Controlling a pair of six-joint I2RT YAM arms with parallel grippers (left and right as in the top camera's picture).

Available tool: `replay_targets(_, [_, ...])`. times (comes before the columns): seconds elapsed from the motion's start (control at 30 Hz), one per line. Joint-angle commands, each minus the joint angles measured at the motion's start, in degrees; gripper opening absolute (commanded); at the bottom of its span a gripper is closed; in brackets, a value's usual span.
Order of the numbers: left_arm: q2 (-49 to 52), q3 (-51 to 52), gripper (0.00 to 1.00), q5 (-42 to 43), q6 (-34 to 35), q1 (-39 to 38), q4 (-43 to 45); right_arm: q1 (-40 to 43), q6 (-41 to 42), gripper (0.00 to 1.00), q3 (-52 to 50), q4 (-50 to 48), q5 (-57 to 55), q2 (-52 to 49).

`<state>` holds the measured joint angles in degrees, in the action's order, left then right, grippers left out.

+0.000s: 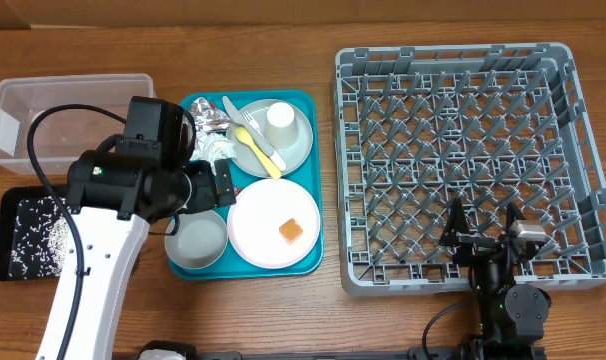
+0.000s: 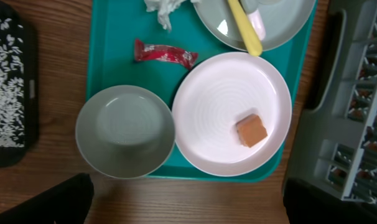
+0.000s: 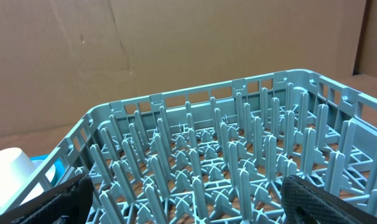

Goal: Sort waste into correct bins and load items into the dishwasher rack

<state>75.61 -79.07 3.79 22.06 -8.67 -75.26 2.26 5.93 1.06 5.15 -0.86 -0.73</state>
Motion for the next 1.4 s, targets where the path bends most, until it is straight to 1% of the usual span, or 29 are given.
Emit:
replay_targets(0.0, [-1.53, -1.49, 1.00, -7.39, 1.49, -0.11, -0.22, 0.17, -0.42, 1.00, -0.59, -0.42, -0.50, 0.57])
replay_targets(0.17, [-3.93, -1.88, 1.00, -18.67, 11.63, 2.86, 0.28, 0.17, -0.39, 1.00, -0.59, -0.42, -0.50, 0.57])
replay_targets(0.23, [-5.29, -1.88, 1.00, -21.84, 13.92, 5.57, 1.05, 0.17, -0.39, 1.00, -0.59, -0.42, -0.50, 0.57])
replay_targets(0.4, [-7.17, -1.88, 1.00, -20.28, 14.16, 14.12, 1.49, 0.17, -0.39, 1.00, -0.59, -0.52, -0.55, 0.57])
replay_targets(0.5, [-7.13, -1.86, 1.00, -20.24, 14.21, 18.62, 0.72, 0.15, 1.05, 1.00, -0.59, -4.61, 0.26, 0.57])
replay_targets(0.53, [-7.13, -1.84, 1.00, -20.26, 14.23, 20.59, 0.50, 0.07, 5.16, 1.00, -0.59, -7.96, 3.91, 0.57])
replay_targets(0.6, [-7.13, -1.84, 1.00, -20.26, 15.04, 22.60, 0.68, 0.07, 11.80, 1.00, -0.59, -10.21, 10.32, 0.57])
replay_targets(0.7, [-7.10, -1.84, 1.00, -20.24, 18.43, 24.68, 0.92, 0.07, 24.35, 1.00, -0.59, -9.84, 22.36, 0.57])
replay_targets(0.73, [-7.10, -1.84, 1.00, -20.26, 18.88, 24.96, 0.90, 0.07, 27.78, 1.00, -0.59, -10.51, 23.93, 0.57])
replay_targets(0.77, [-7.10, -1.84, 1.00, -20.26, 18.84, 25.00, 0.63, 0.07, 33.99, 1.00, -0.59, -11.85, 25.51, 0.57])
replay_targets(0.83, [-7.10, -1.81, 1.00, -20.28, 18.80, 25.00, 0.17, 0.07, 39.17, 1.00, -0.59, -12.81, 26.47, 0.57])
replay_targets(0.87, [-7.10, -1.79, 1.00, -20.28, 18.80, 25.00, 0.13, 0.07, 39.95, 1.00, -0.59, -13.75, 26.58, 0.57])
replay_targets(0.93, [-6.97, -1.77, 1.00, -20.26, 18.80, 25.00, 0.11, 0.07, 40.39, 1.00, -0.59, -17.00, 28.89, 0.57])
replay_targets(1.03, [-6.38, -1.70, 1.00, -20.50, 18.64, 25.03, -0.81, 0.07, 40.50, 1.00, -0.31, -26.45, 34.38, 0.57])
replay_targets(1.1, [-6.10, -1.73, 1.00, -20.70, 18.67, 25.33, -0.72, 0.07, 40.63, 1.00, 1.36, -28.26, 35.10, 0.57])
replay_targets(1.23, [-5.97, -1.73, 1.00, -18.03, 18.64, 27.61, 0.37, 0.07, 38.71, 1.00, 8.35, -23.80, 35.12, 0.48])
replay_targets(1.37, [-5.97, -1.73, 1.00, -13.42, 18.64, 32.59, 1.75, 0.07, 30.56, 1.00, 18.10, -13.66, 35.06, -1.42])
